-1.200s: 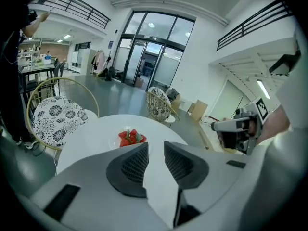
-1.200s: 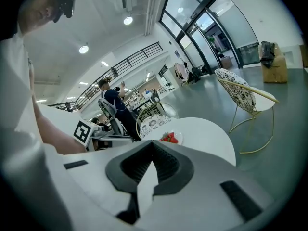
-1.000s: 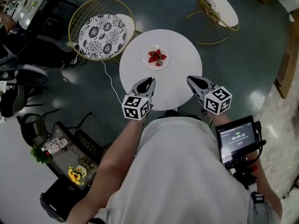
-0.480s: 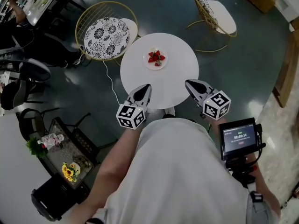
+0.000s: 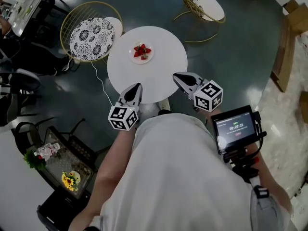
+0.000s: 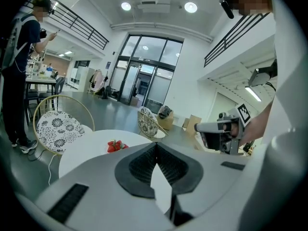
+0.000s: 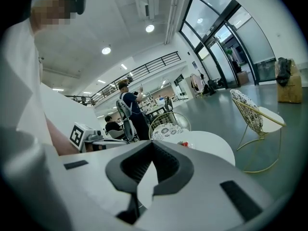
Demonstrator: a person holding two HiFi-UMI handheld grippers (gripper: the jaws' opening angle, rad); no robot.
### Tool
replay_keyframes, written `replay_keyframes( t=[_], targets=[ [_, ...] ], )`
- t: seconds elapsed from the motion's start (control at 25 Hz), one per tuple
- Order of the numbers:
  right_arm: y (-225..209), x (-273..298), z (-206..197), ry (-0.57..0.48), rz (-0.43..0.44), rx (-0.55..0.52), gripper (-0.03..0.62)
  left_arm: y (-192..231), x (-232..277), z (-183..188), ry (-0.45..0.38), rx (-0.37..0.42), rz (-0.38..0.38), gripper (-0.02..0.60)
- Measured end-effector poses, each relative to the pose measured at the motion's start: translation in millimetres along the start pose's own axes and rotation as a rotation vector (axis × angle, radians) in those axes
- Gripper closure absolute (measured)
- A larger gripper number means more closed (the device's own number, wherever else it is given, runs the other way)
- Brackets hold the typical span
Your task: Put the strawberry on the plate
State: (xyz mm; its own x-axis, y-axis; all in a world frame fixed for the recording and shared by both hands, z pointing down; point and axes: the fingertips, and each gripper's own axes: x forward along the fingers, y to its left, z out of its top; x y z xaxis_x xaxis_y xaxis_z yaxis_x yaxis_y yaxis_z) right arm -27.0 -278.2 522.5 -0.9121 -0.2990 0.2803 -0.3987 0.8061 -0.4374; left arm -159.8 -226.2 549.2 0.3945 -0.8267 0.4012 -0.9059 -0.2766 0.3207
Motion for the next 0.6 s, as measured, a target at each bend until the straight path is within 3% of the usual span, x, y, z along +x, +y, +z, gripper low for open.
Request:
replay_keyframes(
  t=[0.6],
  targets=[
    [-1, 3, 0, 0.005, 0.011, 0.003, 0.588, -1, 5, -1, 0.007, 0.001, -0.006, 0.574]
  ],
)
